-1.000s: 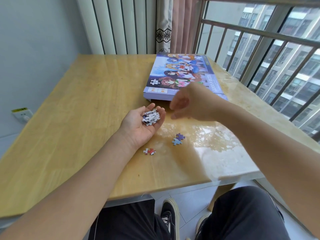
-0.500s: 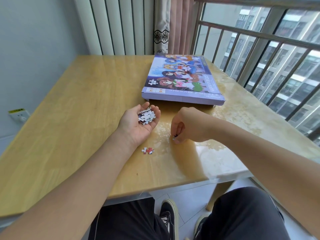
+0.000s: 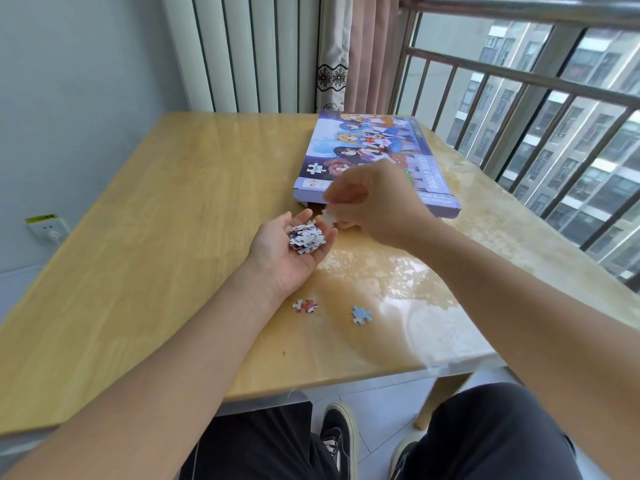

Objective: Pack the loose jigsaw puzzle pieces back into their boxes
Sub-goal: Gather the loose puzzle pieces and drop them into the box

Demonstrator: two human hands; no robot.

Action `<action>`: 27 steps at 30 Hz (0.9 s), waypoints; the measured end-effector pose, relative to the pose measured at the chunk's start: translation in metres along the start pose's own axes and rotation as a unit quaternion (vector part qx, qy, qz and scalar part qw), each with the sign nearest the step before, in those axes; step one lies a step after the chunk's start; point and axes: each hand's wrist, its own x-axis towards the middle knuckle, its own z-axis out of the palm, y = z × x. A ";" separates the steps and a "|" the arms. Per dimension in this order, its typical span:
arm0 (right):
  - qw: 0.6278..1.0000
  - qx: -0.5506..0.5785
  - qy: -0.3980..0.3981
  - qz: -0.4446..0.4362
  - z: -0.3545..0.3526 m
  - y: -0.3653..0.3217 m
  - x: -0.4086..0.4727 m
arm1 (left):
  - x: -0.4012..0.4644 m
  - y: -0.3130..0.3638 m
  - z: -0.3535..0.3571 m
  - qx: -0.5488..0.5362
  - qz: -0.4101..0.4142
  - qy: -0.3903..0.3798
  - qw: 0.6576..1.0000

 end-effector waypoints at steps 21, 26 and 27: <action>0.915 -0.120 -0.386 0.008 -0.006 0.010 -0.045 | 0.002 0.003 -0.001 -0.041 0.003 0.007 0.999; 0.924 -0.099 -0.369 0.007 -0.004 0.014 -0.039 | 0.001 0.003 -0.001 -0.035 0.002 0.004 0.999; 0.928 -0.095 -0.360 0.006 -0.002 0.015 -0.035 | 0.001 0.003 -0.001 -0.034 0.004 0.005 0.999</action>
